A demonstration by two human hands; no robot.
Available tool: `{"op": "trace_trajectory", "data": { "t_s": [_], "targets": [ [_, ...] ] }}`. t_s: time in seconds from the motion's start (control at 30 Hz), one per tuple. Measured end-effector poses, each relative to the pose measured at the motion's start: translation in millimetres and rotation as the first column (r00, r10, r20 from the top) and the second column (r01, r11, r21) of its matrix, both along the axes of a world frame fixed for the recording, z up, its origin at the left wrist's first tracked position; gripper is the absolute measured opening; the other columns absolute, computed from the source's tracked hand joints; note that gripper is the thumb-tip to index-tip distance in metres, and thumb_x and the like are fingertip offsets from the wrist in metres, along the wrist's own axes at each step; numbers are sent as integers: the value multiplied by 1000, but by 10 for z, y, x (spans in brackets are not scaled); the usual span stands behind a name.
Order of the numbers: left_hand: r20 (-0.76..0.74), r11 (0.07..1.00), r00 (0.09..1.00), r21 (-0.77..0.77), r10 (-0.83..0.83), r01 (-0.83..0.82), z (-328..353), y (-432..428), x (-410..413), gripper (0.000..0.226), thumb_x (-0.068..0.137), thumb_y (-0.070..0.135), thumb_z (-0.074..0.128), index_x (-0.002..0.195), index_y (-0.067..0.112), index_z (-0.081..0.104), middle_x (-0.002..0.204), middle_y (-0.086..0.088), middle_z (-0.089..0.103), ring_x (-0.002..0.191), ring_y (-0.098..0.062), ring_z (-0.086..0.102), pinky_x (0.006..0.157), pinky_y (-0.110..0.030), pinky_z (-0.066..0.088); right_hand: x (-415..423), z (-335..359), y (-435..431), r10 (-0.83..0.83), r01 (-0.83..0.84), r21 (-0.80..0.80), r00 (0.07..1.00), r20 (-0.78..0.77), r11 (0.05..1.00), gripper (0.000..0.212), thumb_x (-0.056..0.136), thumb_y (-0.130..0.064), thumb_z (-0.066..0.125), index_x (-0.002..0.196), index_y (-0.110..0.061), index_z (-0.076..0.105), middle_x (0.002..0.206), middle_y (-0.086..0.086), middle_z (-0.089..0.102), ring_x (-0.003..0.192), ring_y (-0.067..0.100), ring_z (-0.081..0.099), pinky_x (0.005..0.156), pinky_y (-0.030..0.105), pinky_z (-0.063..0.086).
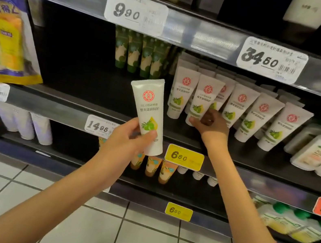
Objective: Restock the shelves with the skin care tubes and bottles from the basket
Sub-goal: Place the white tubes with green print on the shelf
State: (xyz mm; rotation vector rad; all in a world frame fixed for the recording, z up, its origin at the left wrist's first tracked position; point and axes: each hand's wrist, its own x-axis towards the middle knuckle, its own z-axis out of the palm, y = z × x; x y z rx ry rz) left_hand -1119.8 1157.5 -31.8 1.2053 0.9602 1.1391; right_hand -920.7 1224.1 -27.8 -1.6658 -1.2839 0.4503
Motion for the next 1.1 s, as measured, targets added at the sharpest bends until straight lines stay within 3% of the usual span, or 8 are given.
{"op": "trace_trajectory", "data": {
  "t_s": [0.13,0.23,0.3,0.4,0.57,0.77,0.9,1.1],
  "targets": [
    [15,999,999,5,-40,40,49,60,115,29,88,15,57,113,28,56,101,17,65,90,3,63,66,-13,53,-127,-6,-576,45,-27,216,996,-78,976,30,86,-22,62,115,-15,57,104,0,63,89,-1,58,73,3,43],
    [-19,993,993,27,-114,115,102,84,311,33,89,13,55,121,21,55,108,3,66,95,-7,66,73,-24,57,-242,18,-881,312,-302,108,945,-97,947,44,80,-15,68,120,-20,54,100,-4,61,86,2,60,76,15,51],
    [-57,984,984,45,-167,170,130,64,457,33,90,16,53,123,21,54,110,1,66,100,-10,64,80,-27,56,-245,47,-945,339,-337,52,940,-40,940,45,78,-16,71,119,-21,54,103,-7,63,90,4,62,78,19,54],
    [-66,976,976,45,-208,211,156,72,566,28,94,22,48,120,27,56,109,10,67,100,-2,63,80,-18,53,-107,97,-927,296,-294,61,955,-26,954,33,80,-16,70,107,-28,56,98,-14,65,89,0,64,74,13,53],
    [-81,988,985,-4,-155,155,83,118,512,24,92,12,48,99,33,58,121,-2,58,121,-19,51,109,-42,35,337,88,-558,-22,18,99,999,42,995,34,82,-15,68,114,-11,57,105,-3,64,93,5,58,76,13,45],
    [-35,992,992,-27,-124,123,-33,117,482,23,92,11,47,93,31,59,114,0,60,117,-18,54,104,-37,39,357,-68,-198,-58,55,86,997,43,995,37,81,-11,69,115,-9,56,112,6,64,97,12,57,81,19,41],
    [-43,993,993,-43,-107,106,-42,125,466,21,91,13,50,93,33,59,115,-2,61,115,-17,55,98,-31,42,337,-79,-107,-72,68,94,997,41,993,35,82,-11,69,115,-8,58,111,5,64,92,5,52,79,14,39],
    [-26,989,990,-52,-138,137,-68,117,437,23,93,11,46,94,31,58,116,1,60,119,-17,53,108,-37,37,452,-148,-220,-164,164,164,986,-14,973,31,84,-15,67,113,-6,60,94,2,61,82,7,53,62,-1,38]
  ]
}}
